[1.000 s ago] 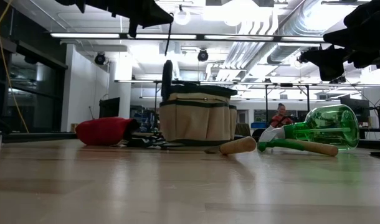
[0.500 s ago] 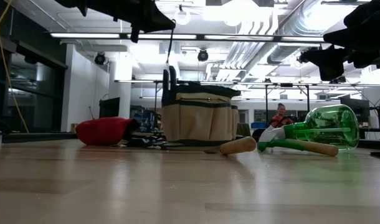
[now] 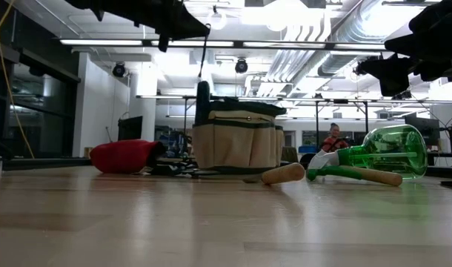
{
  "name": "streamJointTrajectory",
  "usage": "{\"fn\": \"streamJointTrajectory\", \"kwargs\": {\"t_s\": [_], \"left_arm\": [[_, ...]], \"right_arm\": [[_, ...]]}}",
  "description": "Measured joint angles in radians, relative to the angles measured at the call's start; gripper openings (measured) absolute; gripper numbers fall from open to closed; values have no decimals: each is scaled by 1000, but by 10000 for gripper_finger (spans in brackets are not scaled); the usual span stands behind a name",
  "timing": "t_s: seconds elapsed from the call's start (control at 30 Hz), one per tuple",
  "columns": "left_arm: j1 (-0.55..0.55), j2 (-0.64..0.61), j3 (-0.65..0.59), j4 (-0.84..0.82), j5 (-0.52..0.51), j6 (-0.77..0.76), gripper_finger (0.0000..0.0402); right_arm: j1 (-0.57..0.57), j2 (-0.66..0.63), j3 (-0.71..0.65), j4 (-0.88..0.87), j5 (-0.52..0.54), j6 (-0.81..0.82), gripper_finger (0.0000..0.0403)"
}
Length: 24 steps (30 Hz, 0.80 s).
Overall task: Pick & Place Garden tools in Gardening bag
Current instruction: Put the left green shear scissors into the gardening bag
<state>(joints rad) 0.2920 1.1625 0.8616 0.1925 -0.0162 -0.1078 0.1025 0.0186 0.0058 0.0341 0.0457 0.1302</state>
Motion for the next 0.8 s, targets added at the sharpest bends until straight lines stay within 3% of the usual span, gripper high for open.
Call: {"fn": "streamJointTrajectory", "kwargs": {"t_s": [0.13, 0.8], "left_arm": [[44, 0, 0, -18, 81, 1, 0], [152, 0, -25, -82, 167, 77, 0]], "right_arm": [[0, 0, 0, 0, 0, 0, 271], [0, 0, 0, 0, 0, 0, 271]]}}
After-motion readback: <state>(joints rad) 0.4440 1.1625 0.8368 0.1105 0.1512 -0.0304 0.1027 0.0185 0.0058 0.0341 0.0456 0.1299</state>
